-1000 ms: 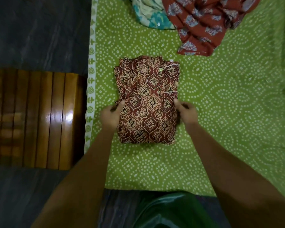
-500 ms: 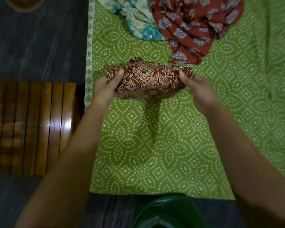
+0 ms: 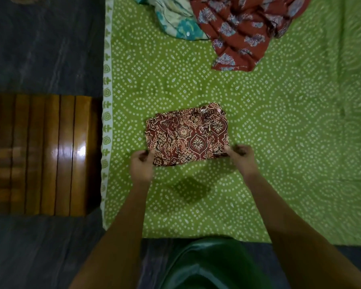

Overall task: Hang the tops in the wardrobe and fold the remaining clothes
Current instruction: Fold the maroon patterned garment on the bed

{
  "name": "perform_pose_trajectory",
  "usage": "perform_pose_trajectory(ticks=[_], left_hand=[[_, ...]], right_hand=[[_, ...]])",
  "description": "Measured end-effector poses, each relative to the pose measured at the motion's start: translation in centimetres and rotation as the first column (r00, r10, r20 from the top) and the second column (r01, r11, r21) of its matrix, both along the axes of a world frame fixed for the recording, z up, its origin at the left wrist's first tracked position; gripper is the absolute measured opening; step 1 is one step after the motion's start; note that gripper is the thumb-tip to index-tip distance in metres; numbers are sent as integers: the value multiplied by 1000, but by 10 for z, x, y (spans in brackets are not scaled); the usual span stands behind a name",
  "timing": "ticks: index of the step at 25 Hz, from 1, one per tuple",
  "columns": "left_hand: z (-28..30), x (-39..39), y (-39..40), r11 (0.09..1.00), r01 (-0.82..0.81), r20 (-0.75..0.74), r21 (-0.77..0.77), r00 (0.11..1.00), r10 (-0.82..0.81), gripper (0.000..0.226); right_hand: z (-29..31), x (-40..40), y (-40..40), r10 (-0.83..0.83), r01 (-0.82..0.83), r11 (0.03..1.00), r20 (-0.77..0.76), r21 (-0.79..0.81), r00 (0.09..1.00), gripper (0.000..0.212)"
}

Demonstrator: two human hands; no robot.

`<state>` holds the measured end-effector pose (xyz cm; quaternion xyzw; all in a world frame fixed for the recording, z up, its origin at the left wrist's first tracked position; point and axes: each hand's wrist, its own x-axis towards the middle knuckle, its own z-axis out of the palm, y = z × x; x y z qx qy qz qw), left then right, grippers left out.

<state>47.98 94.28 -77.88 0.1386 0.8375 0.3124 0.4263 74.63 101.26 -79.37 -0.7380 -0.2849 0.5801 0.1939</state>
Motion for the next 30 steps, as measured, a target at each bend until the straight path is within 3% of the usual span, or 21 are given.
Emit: perform_pose_trajectory(ticks=[2, 4, 5, 8, 10, 13, 17, 21, 25, 30], left_hand=[[6, -1, 16, 999, 44, 80, -17, 996, -43, 36], [8, 1, 40, 980, 178, 167, -91, 973, -162, 78], [9, 3, 52, 975, 201, 199, -95, 963, -179, 89], [6, 11, 85, 972, 181, 221, -147, 964, -146, 90], [8, 13, 89, 977, 195, 161, -90, 971, -179, 85], [37, 24, 67, 957, 289, 88, -26, 954, -286, 110], [104, 80, 19, 889, 446, -58, -104, 890, -453, 73], [164, 161, -12, 777, 621, -213, -108, 749, -628, 47], [227, 275, -20, 681, 732, -244, 18, 664, -707, 67], [321, 457, -24, 475, 846, -306, 241, 531, -790, 70]], right_hand=[[1, 1, 17, 6, -8, 1000, -65, -21, 998, 64], [4, -8, 39, 139, -152, 986, -169, -63, 976, 70], [3, -16, 52, 197, -215, 975, -207, -65, 958, 77], [0, -38, 85, 273, -299, 950, -223, -91, 936, 97], [14, -44, 89, 276, -288, 957, -204, -34, 939, 75], [53, -28, 60, 282, -279, 959, -109, 42, 953, 49], [104, 28, -7, 271, -277, 955, 74, 102, 960, 48], [154, 107, -75, 115, -155, 961, 180, 227, 977, 36], [216, 217, -137, -116, 49, 941, 184, 335, 976, 30], [318, 394, -193, -367, 206, 848, 260, 489, 893, 37]])
